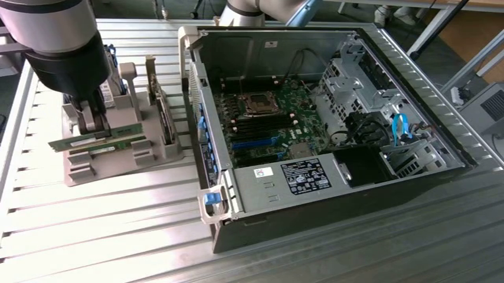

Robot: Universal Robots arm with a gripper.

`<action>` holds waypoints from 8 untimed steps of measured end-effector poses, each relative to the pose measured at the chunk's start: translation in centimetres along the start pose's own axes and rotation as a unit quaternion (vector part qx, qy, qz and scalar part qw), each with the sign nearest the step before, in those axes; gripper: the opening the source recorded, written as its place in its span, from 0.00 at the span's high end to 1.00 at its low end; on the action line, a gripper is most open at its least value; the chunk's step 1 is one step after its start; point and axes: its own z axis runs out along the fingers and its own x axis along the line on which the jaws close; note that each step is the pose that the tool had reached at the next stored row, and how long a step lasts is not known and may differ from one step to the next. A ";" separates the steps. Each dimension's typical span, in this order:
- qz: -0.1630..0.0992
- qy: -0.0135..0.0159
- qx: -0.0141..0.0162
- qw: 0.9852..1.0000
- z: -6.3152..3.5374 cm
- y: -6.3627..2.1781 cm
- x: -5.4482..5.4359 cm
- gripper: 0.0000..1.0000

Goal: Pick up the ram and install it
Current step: 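Pick up the ram and move it above insertion slot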

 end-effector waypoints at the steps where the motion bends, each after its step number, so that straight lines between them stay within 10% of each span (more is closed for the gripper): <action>1: 0.000 0.000 0.000 1.000 -0.05 0.00 0.0 0.89; 8: 0.000 0.000 0.000 1.000 -0.49 0.01 0.0 0.89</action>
